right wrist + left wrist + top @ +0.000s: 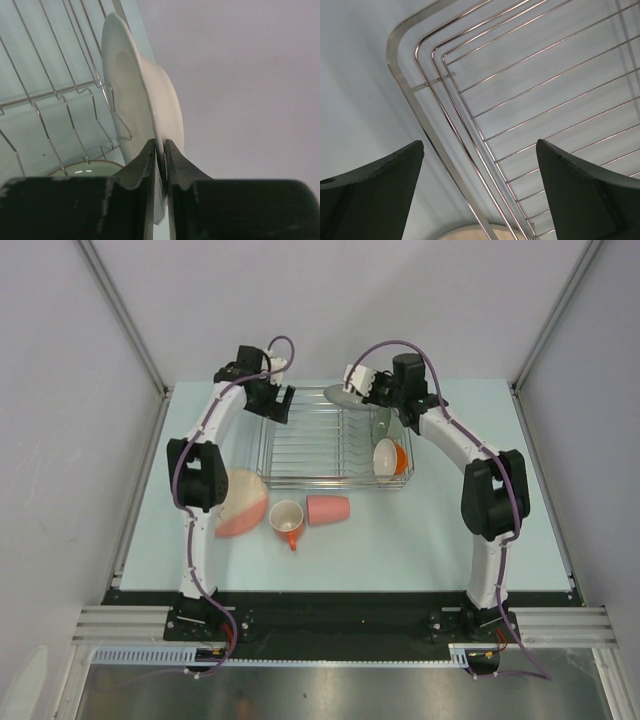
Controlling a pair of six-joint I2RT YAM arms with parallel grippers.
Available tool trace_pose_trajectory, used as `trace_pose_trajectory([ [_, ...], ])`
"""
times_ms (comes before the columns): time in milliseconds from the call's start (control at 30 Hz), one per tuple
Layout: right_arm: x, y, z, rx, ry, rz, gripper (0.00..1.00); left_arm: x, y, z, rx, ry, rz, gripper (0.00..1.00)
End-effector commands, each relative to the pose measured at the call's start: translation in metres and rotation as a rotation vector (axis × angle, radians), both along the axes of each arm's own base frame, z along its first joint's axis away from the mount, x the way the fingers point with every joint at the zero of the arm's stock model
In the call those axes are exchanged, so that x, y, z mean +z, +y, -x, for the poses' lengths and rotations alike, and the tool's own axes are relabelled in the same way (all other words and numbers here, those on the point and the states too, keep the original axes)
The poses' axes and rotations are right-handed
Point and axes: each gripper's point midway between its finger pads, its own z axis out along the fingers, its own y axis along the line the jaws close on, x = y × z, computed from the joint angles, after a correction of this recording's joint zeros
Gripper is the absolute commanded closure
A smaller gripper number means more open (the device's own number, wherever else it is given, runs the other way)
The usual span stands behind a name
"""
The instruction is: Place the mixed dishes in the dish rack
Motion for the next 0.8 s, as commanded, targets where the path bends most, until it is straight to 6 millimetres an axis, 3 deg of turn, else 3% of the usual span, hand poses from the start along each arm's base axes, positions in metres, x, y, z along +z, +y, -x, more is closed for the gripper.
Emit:
trace_pose_trajectory([
  [0, 0.063, 0.017, -0.012, -0.032, -0.231, -0.144, 0.77, 0.003, -0.006, -0.002, -0.054, -0.021, -0.018, 0.01],
  [67, 0.083, 0.016, -0.011, -0.053, -0.287, -0.213, 0.73, -0.001, -0.008, -0.001, -0.071, -0.021, -0.026, 0.01],
  [200, 0.094, 0.010, -0.010, -0.079, -0.300, -0.300, 0.69, -0.004, -0.008, 0.000, -0.097, -0.029, -0.044, 0.02],
  [333, 0.094, 0.010, -0.016, -0.097, -0.320, -0.304, 0.61, -0.007, -0.011, 0.002, -0.146, -0.049, -0.085, 0.02],
  [567, 0.104, 0.002, -0.039, -0.161, -0.339, -0.346, 0.57, -0.013, -0.019, 0.011, -0.202, -0.061, -0.126, 0.03],
  [767, 0.097, 0.007, -0.047, -0.160, -0.325, -0.352, 0.54, -0.012, -0.017, 0.013, -0.213, -0.069, -0.144, 0.04],
])
